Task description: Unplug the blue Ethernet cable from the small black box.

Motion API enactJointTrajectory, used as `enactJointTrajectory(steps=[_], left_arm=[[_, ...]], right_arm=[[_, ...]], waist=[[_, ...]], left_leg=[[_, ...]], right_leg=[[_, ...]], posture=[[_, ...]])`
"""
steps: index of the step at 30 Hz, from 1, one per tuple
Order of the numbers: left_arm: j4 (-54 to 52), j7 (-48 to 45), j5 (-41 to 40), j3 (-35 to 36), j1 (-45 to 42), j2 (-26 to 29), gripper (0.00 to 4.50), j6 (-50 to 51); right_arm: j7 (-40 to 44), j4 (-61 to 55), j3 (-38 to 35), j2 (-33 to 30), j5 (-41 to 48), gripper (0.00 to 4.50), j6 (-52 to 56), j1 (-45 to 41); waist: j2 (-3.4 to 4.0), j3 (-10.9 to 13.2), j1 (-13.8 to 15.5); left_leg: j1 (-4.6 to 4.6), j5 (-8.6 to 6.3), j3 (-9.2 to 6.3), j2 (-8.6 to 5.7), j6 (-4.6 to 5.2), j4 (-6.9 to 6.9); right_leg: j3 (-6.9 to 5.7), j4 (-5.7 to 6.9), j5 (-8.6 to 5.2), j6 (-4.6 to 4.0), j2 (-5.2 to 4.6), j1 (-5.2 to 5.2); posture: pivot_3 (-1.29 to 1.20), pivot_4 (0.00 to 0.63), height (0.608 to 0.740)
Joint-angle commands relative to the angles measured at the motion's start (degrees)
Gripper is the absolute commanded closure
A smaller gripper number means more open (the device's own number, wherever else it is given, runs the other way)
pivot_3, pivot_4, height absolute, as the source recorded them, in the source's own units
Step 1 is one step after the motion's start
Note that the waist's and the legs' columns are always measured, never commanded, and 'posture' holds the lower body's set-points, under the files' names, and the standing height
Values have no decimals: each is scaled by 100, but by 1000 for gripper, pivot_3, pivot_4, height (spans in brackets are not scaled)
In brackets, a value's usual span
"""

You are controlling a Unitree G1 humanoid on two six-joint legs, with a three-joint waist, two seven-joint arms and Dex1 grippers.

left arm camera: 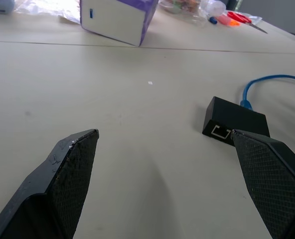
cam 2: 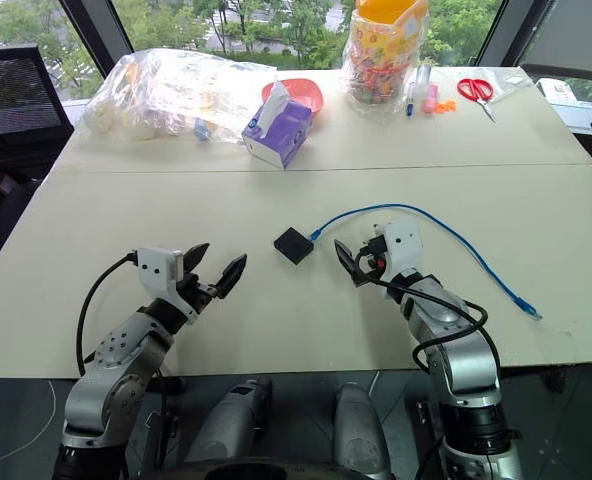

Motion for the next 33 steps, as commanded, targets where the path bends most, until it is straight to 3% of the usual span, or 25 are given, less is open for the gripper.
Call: enactJointTrajectory(steps=[1,9,21,29,33], left_arm=[[-228,-76,-91,83,15,76,39,-31],[-502,-605,-905,183,32,471,39,553],[-251,-1065,-2274,1029,-568,1290,39,1620],[-73,-1546,-2695,1289,-793,1874,39,1884],[25,-1692,-2691,1297,-905,2054,39,1884]], right_arm=[[111,-131,-98,-105,81,0,-79,25],[985,-303,-14,-723,462,0,56,40],[2311,-25,90,-1661,919,0,223,-619],[3447,1350,531,-2270,737,0,127,-2434],[4331,2591,1326,-2298,78,0,-681,-3578]], waist=[[0,0,2],[0,0,-3],[0,1,-1],[1,1,-22],[1,3,-29]], left_leg=[[0,0,0,0,0,0],[0,0,0,1,0,1],[-2,0,0,0,0,3],[0,0,4,3,0,5],[-2,0,6,2,1,3]], right_leg=[[0,0,0,0,0,0],[-1,0,0,0,0,1],[-1,-3,0,0,-1,2],[-1,-2,2,-3,-1,1],[-1,-4,2,-3,-1,-4]], posture=[[0,150,728],[0,150,728],[0,150,728],[0,150,728],[0,150,728]])
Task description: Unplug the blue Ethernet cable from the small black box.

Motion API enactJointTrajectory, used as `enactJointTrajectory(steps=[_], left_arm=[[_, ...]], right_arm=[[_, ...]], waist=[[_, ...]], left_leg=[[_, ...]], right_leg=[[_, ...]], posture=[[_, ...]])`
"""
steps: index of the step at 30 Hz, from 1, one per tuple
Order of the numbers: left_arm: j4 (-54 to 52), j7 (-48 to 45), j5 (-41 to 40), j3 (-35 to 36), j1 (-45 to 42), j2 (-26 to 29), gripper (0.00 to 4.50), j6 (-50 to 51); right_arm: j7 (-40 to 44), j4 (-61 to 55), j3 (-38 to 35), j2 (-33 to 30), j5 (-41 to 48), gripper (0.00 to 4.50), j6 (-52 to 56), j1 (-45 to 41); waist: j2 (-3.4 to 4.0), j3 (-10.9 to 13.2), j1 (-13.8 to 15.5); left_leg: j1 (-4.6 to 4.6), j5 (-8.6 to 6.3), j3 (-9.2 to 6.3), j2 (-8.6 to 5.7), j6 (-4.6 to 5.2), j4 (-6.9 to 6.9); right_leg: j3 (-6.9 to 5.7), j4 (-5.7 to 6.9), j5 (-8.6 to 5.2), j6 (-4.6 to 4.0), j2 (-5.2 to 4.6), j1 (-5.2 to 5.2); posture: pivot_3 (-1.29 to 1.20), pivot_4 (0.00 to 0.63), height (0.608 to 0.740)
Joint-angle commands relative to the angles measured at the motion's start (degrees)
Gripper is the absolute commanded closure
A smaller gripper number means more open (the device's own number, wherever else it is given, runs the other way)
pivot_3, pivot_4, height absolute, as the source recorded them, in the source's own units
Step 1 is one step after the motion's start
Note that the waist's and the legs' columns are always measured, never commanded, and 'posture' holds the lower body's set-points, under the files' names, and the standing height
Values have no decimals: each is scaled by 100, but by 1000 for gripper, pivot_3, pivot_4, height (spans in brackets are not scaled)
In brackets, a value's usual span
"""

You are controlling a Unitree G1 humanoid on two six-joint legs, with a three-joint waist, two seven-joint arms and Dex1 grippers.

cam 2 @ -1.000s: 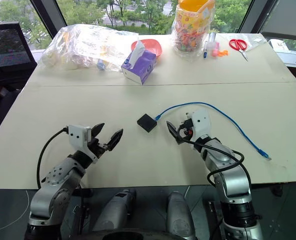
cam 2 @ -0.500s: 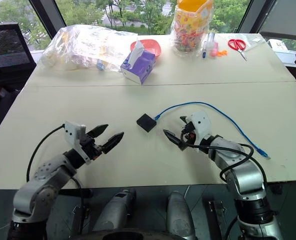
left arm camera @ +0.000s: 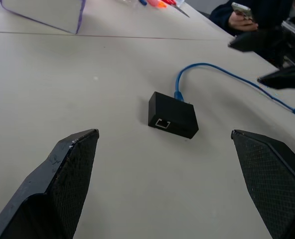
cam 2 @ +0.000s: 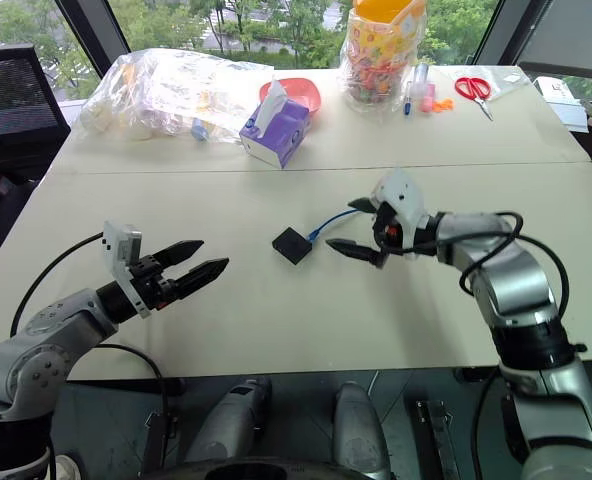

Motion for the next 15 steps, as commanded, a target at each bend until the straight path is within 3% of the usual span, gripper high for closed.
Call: enactJointTrajectory(steps=[1,6,15], left_arm=[[-17,-123,-73,158,-106,153,39,-31],[-79,-65,-83,295,-162,311,39,-34],[-558,317,-62,405,112,184,39,-92]], right_arm=[[901,996,644,-16,-583,0,-848,-825],[1685,3223,1459,498,-1532,0,-2338,-2102],[1861,6751,2026,1787,-2838,0,-3969,-3641]], waist=[[-1,0,-5],[-2,1,-36],[-1,2,-100]], left_leg=[[0,0,0,0,0,0],[1,1,2,-1,0,-9],[11,8,-1,0,-11,-29]], right_leg=[[-1,0,0,0,0,0],[0,0,1,3,1,-3],[1,10,9,16,6,-9]], posture=[[0,150,728],[0,150,728],[0,150,728]])
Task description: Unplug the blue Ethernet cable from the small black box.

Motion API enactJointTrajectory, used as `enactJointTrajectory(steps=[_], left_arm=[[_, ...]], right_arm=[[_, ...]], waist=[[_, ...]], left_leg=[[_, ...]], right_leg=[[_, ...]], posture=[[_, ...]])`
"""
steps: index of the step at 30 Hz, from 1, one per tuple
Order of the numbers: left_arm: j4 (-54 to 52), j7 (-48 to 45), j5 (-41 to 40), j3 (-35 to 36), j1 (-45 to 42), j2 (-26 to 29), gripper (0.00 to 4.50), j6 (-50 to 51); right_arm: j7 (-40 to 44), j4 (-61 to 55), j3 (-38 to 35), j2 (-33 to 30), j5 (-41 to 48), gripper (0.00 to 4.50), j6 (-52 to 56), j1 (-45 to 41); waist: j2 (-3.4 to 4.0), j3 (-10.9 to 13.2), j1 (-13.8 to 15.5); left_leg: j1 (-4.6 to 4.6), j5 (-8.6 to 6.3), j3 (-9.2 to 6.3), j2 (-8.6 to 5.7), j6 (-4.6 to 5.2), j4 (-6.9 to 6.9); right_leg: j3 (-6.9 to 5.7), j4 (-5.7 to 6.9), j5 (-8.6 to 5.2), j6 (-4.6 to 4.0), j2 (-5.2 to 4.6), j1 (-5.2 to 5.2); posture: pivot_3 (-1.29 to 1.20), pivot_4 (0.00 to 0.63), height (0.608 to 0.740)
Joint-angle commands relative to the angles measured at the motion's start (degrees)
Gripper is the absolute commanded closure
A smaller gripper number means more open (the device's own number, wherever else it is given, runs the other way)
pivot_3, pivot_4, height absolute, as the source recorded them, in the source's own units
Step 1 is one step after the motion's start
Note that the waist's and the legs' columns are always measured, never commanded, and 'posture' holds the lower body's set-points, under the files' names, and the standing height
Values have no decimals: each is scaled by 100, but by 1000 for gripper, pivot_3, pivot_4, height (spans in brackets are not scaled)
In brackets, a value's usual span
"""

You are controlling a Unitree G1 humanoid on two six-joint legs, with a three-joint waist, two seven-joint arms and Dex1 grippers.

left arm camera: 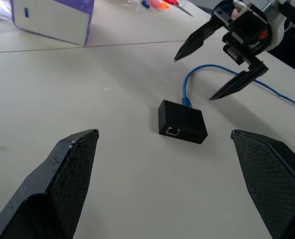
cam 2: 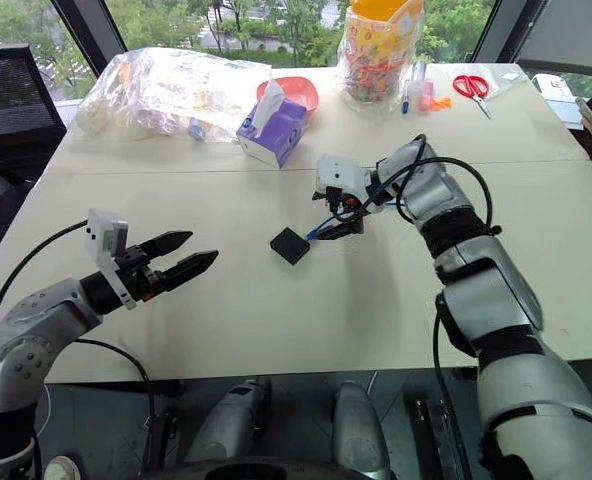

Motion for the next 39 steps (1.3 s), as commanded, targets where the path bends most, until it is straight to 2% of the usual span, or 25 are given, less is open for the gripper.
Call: enactJointTrajectory(steps=[1,9,10,14,17,18,19,22,24,27,30,33,39], left_arm=[[-393,168,-38,182,137,-43,39,-126],[-653,465,7,247,396,-179,39,-268],[-672,488,20,243,408,-190,0,-287],[-660,555,72,197,330,-206,0,-331],[-621,590,97,165,237,-203,0,-357],[-605,600,115,156,196,-200,0,-365],[-590,606,124,153,163,-197,0,-363],[-521,594,145,154,42,-173,0,-337],[-418,619,167,113,-130,-194,0,-323],[-136,668,312,-148,-530,-309,0,-346],[31,612,142,-262,-842,-428,0,-232],[255,427,-263,-369,-1331,-520,0,50],[770,-56,-613,-529,-2098,-395,0,495]], right_arm=[[-44,933,133,250,-555,0,-579,-506],[-157,1639,259,673,-1348,0,-1146,-830],[-177,1670,257,732,-1411,557,-1168,-844],[-170,1745,208,914,-1591,2204,-1206,-869],[-146,1757,179,1022,-1682,3839,-1220,-868],[-135,1756,171,1054,-1707,4286,-1234,-863],[-123,1752,159,1076,-1728,4473,-1250,-855],[-287,1696,126,1057,-1797,4473,-1431,-832],[-813,1541,102,926,-1867,4473,-1851,-809],[-2166,1097,-179,574,-1848,4473,-2641,-684],[-3468,697,-289,295,-2050,4473,-2955,-505],[-4722,-553,-499,-233,-2321,4473,-3317,265],[-5938,-3534,-839,-585,-2943,4473,-3013,2285]], waist=[[0,0,-30],[1,1,-94],[1,1,-93],[1,0,-125],[1,0,-162],[1,0,-178],[1,0,-195],[1,0,-227],[2,0,-224],[3,1,-169],[2,1,-167],[-2,1,-76],[-3,0,-69]], left_leg=[[0,1,0,-1,-2,-2],[20,7,-1,2,-12,-18],[26,11,-2,3,-17,-21],[55,15,-2,6,-24,-24],[66,17,-3,6,-26,-24],[70,18,-3,6,-27,-24],[73,18,-4,6,-27,-24],[76,18,-5,6,-27,-25],[76,19,-5,7,-27,-27],[74,21,-6,6,-30,-27],[68,23,-5,4,-32,-27],[61,23,-10,6,-33,-29],[52,24,-5,3,-33,-33]], right_leg=[[1,3,1,2,0,-2],[4,55,-2,-1,3,-18],[4,61,-4,-4,5,-18],[7,63,-8,-12,10,6],[8,65,-7,-15,11,15],[8,66,-7,-16,11,18],[8,67,-7,-16,12,20],[9,69,-7,-15,13,21],[9,69,-6,-13,14,19],[9,70,-6,-13,14,19],[13,66,-6,-13,12,16],[11,68,-7,-11,13,7],[14,64,-4,4,11,3]], posture=[[0,150,728],[0,150,728],[0,150,728],[0,150,728],[0,150,728],[0,150,728],[0,150,728],[0,150,728],[0,150,728],[0,150,728],[0,150,728],[0,150,728],[0,150,728]])
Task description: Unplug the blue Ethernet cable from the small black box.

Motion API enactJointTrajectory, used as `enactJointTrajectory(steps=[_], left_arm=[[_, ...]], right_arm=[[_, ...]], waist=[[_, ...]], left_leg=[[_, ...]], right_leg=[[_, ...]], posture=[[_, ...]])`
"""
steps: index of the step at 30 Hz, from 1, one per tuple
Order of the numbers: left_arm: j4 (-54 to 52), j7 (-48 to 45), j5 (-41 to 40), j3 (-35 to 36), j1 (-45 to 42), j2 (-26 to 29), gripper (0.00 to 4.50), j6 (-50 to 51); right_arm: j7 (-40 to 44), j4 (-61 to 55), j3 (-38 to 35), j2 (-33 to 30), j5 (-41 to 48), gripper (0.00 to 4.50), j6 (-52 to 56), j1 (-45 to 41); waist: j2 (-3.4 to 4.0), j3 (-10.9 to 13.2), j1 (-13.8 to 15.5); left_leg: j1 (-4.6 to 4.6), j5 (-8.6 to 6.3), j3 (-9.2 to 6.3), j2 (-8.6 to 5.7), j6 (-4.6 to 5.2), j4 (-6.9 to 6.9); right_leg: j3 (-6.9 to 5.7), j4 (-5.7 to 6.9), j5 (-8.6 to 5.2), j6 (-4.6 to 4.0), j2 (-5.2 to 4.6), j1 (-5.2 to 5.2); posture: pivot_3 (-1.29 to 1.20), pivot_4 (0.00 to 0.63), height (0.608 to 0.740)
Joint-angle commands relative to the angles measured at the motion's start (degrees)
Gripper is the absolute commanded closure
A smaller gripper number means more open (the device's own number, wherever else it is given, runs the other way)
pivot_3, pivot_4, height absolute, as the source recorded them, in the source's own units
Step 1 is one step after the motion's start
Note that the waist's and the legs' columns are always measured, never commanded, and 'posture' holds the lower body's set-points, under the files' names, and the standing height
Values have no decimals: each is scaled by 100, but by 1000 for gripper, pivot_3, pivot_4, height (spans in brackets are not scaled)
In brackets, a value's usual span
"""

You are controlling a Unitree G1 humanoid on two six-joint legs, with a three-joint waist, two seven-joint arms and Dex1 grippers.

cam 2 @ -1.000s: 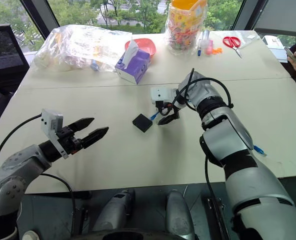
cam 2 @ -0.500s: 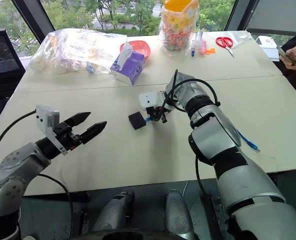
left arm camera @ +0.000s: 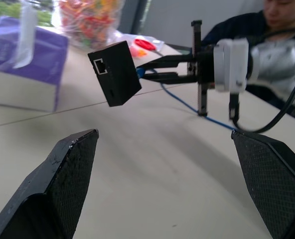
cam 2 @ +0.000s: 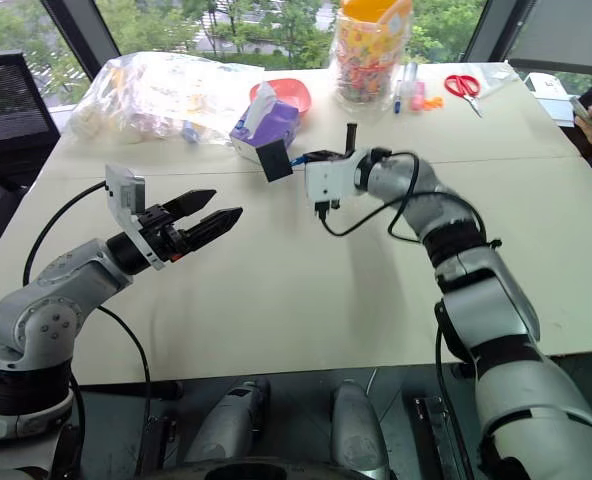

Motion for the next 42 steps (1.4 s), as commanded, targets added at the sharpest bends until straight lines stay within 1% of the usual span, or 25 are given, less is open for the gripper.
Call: enactJointTrajectory(steps=[1,4,8,17,24,28,33,42], left_arm=[[180,-338,-265,-35,-412,120,0,237],[345,-594,-145,-194,-621,200,0,293],[505,-758,21,-355,-756,191,0,225],[617,-1041,430,-533,-796,230,0,22],[666,-1131,521,-371,-811,295,0,-41],[808,-1163,590,-363,-896,265,0,-116],[1028,-1236,726,-476,-1048,143,0,-248],[1156,-1400,768,-476,-1214,17,0,-283]], right_arm=[[-588,-1743,-263,-70,-363,4473,185,804],[-673,-2604,-374,39,-479,4473,542,1343],[-652,-3139,-418,94,-538,4473,889,1628],[-548,-3495,-482,90,-420,4473,1186,1665],[-418,-3615,-724,-64,-236,4473,1357,1707],[-212,-3858,-769,6,29,4473,1498,1866],[209,-4340,-763,225,452,4473,1996,2117],[570,-4644,-730,251,681,4473,2261,2278]], waist=[[0,0,-8],[2,1,-32],[-2,-1,2],[-5,1,9],[-5,1,11],[-6,2,12],[-6,2,13],[-6,2,13]], left_leg=[[-1,0,0,0,0,-1],[0,1,5,1,1,2],[8,4,4,2,0,12],[10,4,2,1,0,13],[10,4,3,1,0,12],[10,4,2,1,0,12],[10,4,2,1,0,12],[9,4,2,1,0,12]], right_leg=[[0,2,1,5,0,-2],[2,4,1,6,0,-5],[2,4,-5,-15,1,9],[0,-2,-6,-15,-2,17],[0,-3,-6,-15,-2,17],[0,-3,-6,-15,-3,17],[0,-3,-6,-15,-2,17],[0,-3,-6,-14,-2,17]], posture=[[0,150,728],[0,150,728],[0,150,728],[0,150,728],[0,150,728],[0,150,728],[0,150,728],[0,150,728]])
